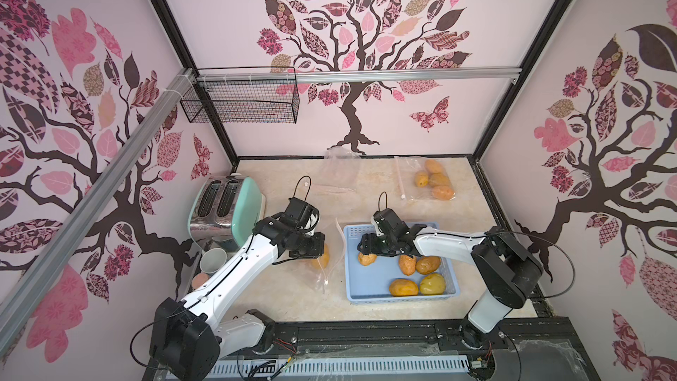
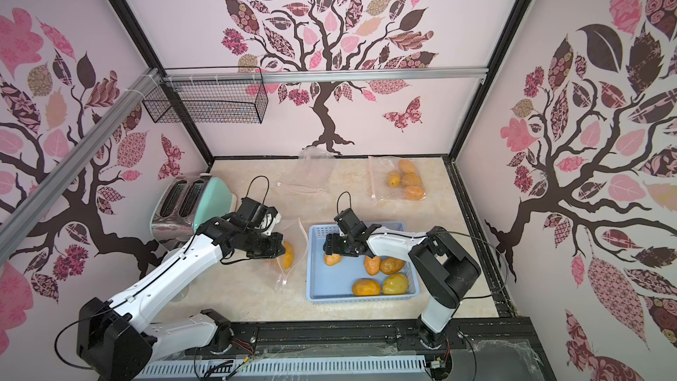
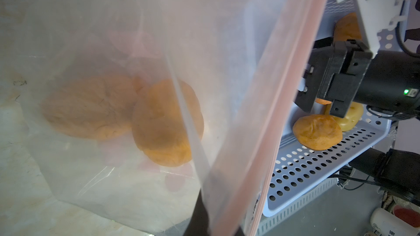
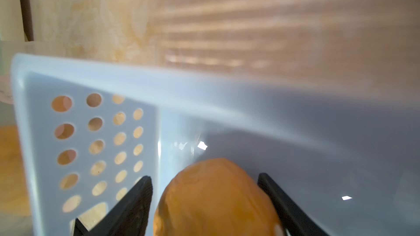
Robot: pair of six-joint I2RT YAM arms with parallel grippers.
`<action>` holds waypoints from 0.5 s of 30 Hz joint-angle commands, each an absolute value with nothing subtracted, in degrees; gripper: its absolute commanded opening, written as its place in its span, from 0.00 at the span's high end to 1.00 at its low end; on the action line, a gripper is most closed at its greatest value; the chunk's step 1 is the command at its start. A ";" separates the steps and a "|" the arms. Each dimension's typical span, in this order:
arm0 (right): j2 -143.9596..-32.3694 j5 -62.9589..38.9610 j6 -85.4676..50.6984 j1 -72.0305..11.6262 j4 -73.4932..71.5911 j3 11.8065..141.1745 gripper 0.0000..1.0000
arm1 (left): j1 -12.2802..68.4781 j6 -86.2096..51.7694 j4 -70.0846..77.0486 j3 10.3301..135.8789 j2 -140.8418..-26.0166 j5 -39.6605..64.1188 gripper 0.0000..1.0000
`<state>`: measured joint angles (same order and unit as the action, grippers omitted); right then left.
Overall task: Put the potatoes into a zipper bag and zip it
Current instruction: Pick up the potato from the basket.
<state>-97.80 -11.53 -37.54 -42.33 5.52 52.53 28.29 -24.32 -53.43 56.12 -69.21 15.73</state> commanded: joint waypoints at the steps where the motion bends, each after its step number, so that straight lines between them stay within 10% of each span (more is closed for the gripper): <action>1: -100.24 -9.32 -32.95 -44.18 9.62 55.56 0.28 | 28.44 -23.82 -53.28 54.66 -68.29 15.91 1.00; 15: -95.81 -1.50 -23.99 -45.68 16.08 55.99 0.11 | 28.45 -23.84 -53.37 54.64 -68.17 15.54 1.00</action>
